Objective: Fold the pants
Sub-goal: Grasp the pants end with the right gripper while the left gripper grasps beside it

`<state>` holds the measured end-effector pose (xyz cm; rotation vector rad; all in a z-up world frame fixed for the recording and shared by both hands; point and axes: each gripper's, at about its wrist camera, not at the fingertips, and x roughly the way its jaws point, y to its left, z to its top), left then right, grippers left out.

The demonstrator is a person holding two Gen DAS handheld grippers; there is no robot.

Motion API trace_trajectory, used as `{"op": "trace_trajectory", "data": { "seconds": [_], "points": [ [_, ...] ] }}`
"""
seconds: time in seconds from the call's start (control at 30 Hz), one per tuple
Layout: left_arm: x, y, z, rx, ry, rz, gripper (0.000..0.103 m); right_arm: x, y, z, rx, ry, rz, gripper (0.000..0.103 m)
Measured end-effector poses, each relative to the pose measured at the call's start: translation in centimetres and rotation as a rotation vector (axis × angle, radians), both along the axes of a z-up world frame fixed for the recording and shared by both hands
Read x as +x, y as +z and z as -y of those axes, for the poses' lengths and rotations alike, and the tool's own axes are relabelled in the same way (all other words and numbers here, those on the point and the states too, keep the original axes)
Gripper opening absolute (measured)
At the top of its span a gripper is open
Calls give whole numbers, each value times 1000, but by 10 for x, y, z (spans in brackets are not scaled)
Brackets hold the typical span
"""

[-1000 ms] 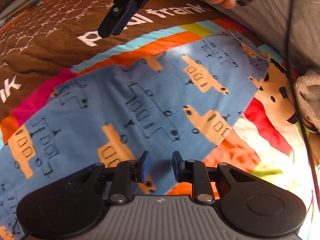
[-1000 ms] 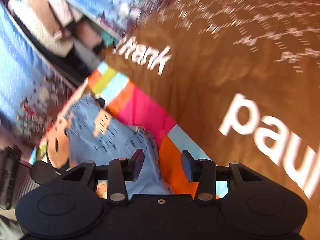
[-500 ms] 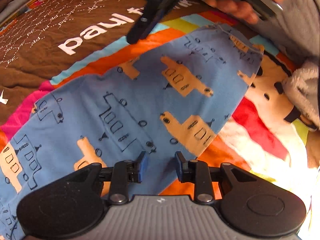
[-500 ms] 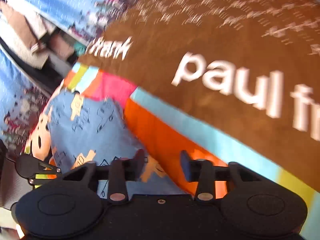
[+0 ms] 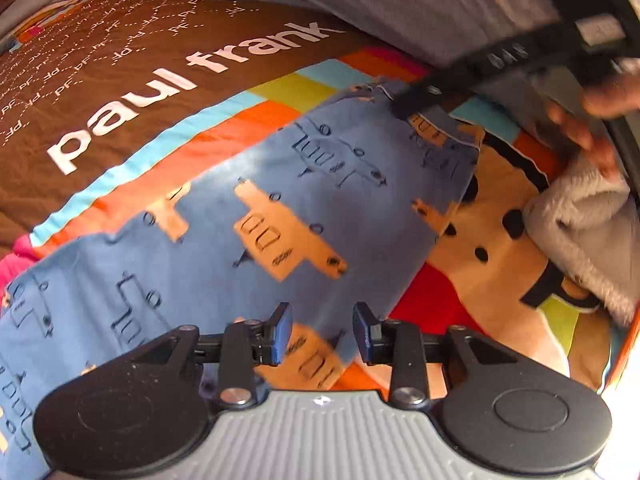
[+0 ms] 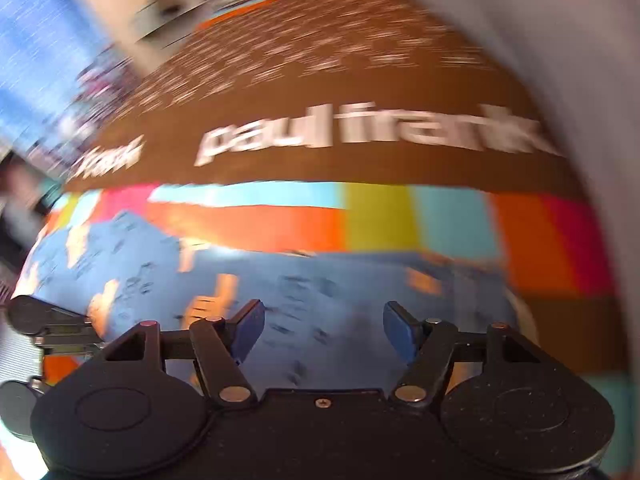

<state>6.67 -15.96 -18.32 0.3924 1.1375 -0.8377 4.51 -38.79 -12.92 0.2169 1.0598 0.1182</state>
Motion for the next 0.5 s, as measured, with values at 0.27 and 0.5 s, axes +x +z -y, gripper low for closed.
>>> {"op": "trace_trajectory", "data": {
  "seconds": [0.27,0.5],
  "points": [
    [3,-13,28,39,-51,0,41,-60,-18,23,-63,-378,-26,70],
    [26,-11,51,18,-129,-3,40,-98,-30,23,66,-665,23,70]
  ]
}}
